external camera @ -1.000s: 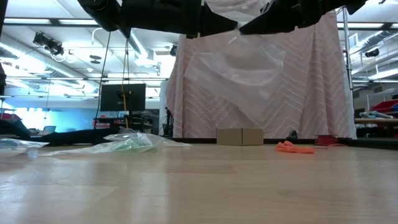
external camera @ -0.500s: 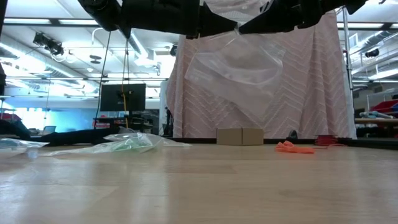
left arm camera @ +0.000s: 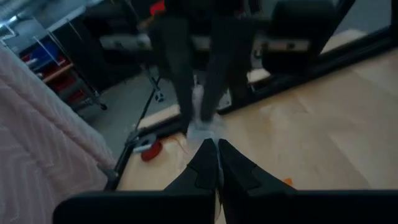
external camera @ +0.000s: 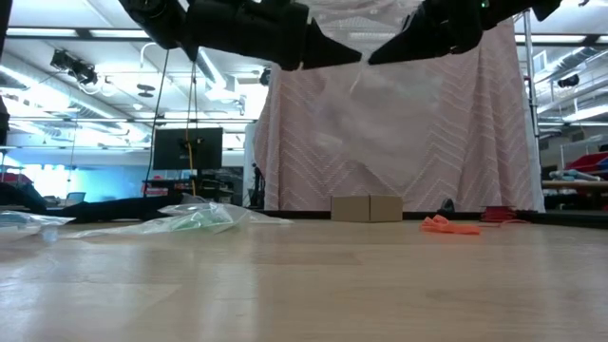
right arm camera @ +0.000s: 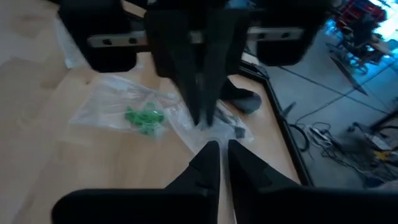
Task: Sort rubber bands
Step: Open the transparent zip bag
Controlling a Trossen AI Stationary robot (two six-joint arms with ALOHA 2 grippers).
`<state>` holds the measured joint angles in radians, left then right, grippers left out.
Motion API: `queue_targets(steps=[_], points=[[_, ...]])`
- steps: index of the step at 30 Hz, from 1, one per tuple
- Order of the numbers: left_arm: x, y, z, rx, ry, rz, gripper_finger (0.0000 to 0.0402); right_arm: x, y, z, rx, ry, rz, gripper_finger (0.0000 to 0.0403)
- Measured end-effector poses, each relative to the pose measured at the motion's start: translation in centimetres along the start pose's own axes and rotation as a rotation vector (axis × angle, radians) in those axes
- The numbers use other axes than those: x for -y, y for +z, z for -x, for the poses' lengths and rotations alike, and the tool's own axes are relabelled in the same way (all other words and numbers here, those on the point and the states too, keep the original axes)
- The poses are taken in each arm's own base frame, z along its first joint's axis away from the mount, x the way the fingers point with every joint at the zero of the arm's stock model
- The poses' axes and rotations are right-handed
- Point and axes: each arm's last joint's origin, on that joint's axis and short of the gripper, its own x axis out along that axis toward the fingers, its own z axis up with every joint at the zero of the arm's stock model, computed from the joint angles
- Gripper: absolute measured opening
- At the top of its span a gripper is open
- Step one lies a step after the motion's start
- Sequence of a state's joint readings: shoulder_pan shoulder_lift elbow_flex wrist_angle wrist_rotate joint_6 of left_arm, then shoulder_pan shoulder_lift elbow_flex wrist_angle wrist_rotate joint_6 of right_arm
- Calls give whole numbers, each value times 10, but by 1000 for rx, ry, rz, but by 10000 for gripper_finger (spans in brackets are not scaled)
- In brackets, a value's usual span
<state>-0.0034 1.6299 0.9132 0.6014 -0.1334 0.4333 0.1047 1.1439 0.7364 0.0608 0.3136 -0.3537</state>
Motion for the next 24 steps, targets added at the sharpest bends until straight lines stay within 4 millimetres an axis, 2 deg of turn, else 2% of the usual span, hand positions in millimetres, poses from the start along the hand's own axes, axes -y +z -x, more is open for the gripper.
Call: queue_targets(steps=[12, 17, 24], points=[[-1, -2, 0, -35, 56, -12, 12, 0, -4, 0, -55, -13, 22, 124], [-4, -3, 0, -48, 87, -26, 12, -3, -5, 1, -67, -1, 32, 139], [-9, -5, -1, -53, 104, -25, 12, -3, 0, 2, -25, -32, 35, 140]])
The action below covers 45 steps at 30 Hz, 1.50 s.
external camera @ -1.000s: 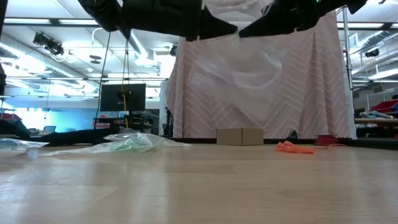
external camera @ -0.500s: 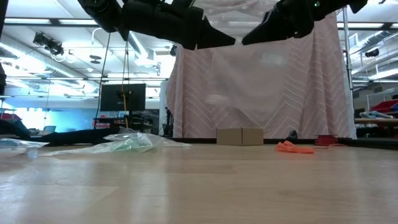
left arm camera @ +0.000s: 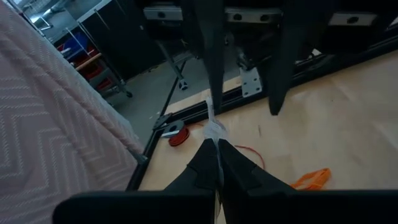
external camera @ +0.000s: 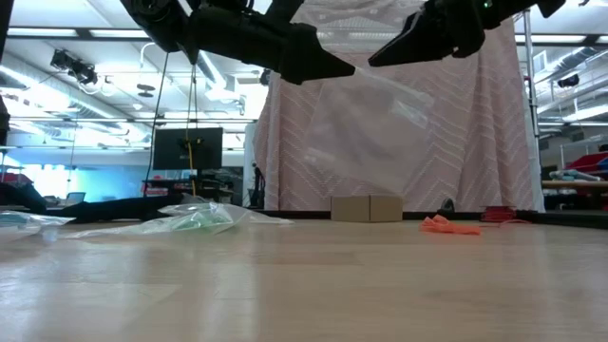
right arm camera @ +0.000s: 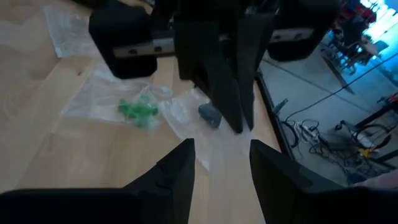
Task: Sort rubber bands
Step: Open the transparent zip bag
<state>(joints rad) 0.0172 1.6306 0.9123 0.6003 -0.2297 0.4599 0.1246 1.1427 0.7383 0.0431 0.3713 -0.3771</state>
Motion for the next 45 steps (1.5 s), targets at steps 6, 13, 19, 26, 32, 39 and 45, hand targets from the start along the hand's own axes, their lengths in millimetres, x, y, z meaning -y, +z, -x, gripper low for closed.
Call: queue_targets(steps=[6, 13, 19, 26, 32, 39, 45], points=[[-2, -1, 0, 7, -10, 24, 12, 0, 4, 0, 44, 11, 30, 130], [-2, 3, 0, 46, -20, 39, 12, 0, 4, 0, 45, 12, 30, 119], [0, 4, 0, 63, -45, 57, 12, 0, 4, 0, 44, 13, 30, 116], [-2, 7, 0, 91, -29, 63, 12, 0, 3, 0, 38, 15, 13, 114], [0, 9, 1, 108, -48, 71, 12, 0, 3, 0, 34, 14, 7, 114], [1, 10, 1, 127, -69, 94, 12, 5, -1, -2, 0, -5, -23, 111], [1, 10, 1, 129, -74, 94, 12, 5, -3, -2, -6, 5, -24, 63]])
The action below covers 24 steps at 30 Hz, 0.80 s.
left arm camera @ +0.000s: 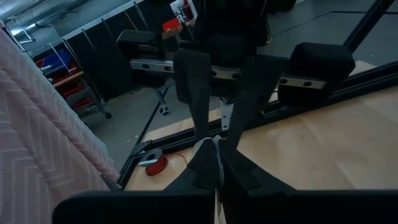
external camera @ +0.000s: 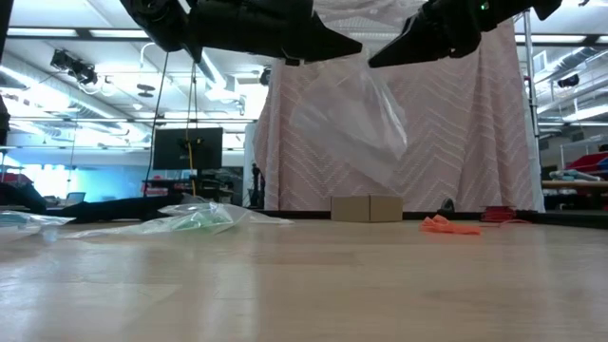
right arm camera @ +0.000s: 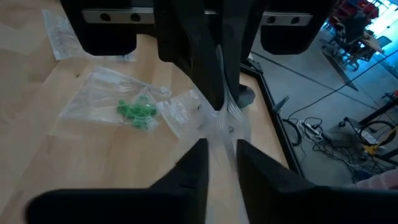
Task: Sort rubber bands
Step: Open the transparent zip bag
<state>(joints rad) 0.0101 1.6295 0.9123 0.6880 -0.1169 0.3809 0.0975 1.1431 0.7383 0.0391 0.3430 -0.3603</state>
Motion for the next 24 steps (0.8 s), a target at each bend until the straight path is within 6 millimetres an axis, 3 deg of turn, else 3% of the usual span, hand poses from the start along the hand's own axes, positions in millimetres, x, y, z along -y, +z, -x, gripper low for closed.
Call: queue_targets(steps=[4, 14, 24], points=[[0, -1, 0, -7, -3, -1, 12, -1, -2, 0, -15, 9, 15, 8], [-3, -2, 0, -38, 66, -10, 13, 0, -7, 0, -86, -32, 26, 0], [-6, -2, 0, -24, 56, -2, 48, -1, -14, 1, -166, -62, 56, 0]])
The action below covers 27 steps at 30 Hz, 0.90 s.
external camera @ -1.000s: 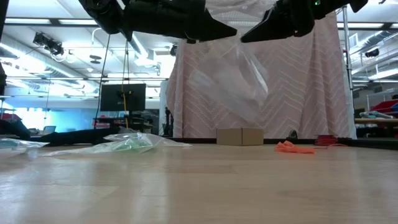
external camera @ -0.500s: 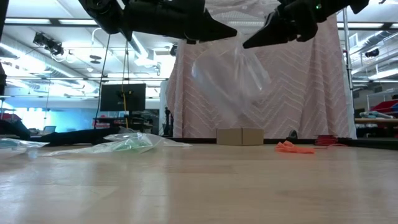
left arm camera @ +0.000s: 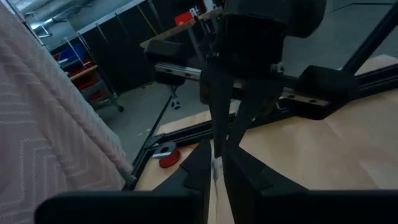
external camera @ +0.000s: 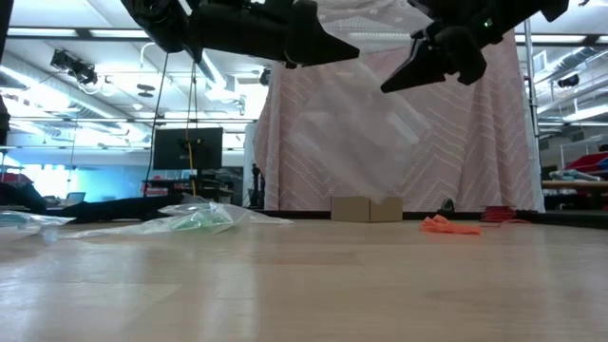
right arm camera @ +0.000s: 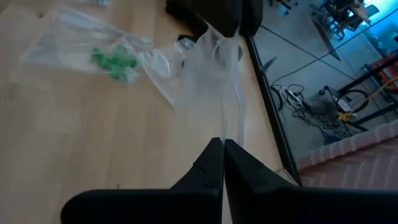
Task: Sort rubber bands
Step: Open the transparent zip bag
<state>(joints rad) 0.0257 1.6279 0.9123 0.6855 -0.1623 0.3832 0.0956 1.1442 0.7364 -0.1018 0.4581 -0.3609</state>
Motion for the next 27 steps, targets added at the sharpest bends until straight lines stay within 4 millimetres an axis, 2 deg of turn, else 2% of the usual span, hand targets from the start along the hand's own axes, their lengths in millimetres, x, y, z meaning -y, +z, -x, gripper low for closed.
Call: queue_targets(steps=[9, 15, 18, 21, 25, 27], points=[[-10, 3, -2, -19, 132, -73, 66, -2, -3, -2, -28, 4, 25, 0], [-22, 15, -13, -77, 6, -62, 55, -12, -18, -22, -178, 6, 148, 0], [-30, 21, -18, -218, -73, -59, 44, -16, -25, -32, -238, 2, 171, 0], [-42, 29, -20, -328, -76, 35, 40, -19, -27, -39, -265, -32, 217, 0], [-64, 35, -22, -377, -23, 205, 39, -20, -28, -43, -292, -71, 255, 0], [-74, 36, -22, -384, -52, 316, 39, -19, -23, -44, -286, -93, 255, 0]])
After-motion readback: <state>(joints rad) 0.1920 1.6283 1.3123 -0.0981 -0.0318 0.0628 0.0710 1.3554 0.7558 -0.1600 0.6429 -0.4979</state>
